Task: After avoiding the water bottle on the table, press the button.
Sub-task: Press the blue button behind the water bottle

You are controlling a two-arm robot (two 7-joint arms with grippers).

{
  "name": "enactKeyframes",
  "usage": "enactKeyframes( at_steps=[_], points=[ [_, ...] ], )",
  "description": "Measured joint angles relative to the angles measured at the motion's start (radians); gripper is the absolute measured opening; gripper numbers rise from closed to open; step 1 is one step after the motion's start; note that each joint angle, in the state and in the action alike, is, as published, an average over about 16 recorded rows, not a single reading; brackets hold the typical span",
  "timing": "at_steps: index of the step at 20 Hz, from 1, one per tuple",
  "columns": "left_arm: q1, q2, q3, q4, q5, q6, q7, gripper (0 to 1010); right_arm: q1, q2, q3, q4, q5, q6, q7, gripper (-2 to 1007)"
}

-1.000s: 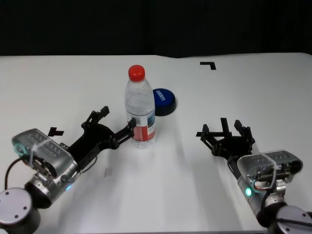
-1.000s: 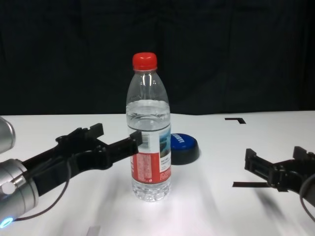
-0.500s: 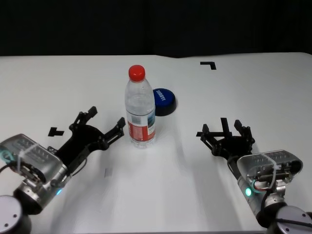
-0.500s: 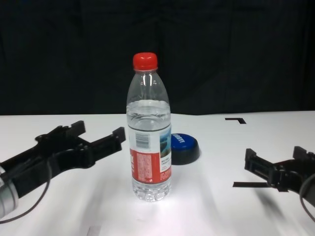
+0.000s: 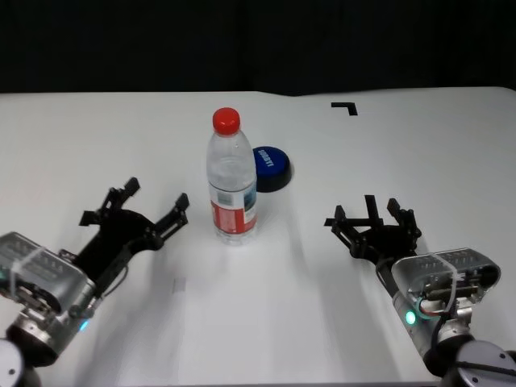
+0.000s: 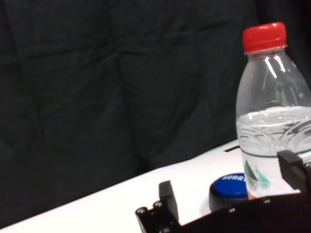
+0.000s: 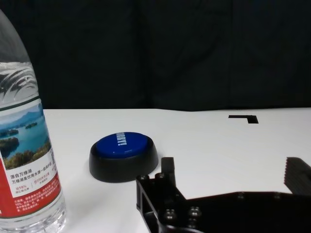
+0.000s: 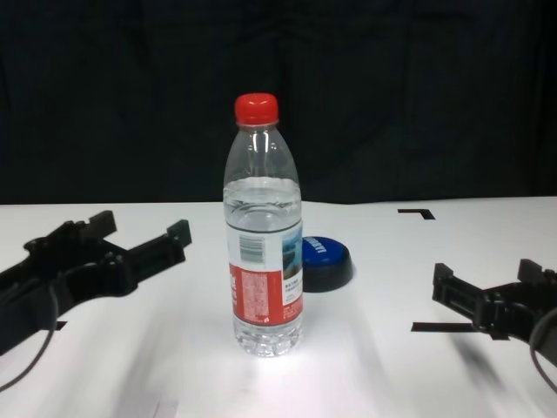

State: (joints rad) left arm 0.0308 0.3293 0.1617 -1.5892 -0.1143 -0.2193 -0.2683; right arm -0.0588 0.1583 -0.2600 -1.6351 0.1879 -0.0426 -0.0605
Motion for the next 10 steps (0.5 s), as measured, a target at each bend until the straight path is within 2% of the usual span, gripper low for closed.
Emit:
enactKeyframes(
  at_steps=[10],
  points=[
    [0.069, -0.040, -0.070, -0.059, 0.043, -0.001, 0.080, 1003, 0.000, 0.000, 0.000, 0.000, 0.000, 0.000, 0.000, 1003]
  ],
)
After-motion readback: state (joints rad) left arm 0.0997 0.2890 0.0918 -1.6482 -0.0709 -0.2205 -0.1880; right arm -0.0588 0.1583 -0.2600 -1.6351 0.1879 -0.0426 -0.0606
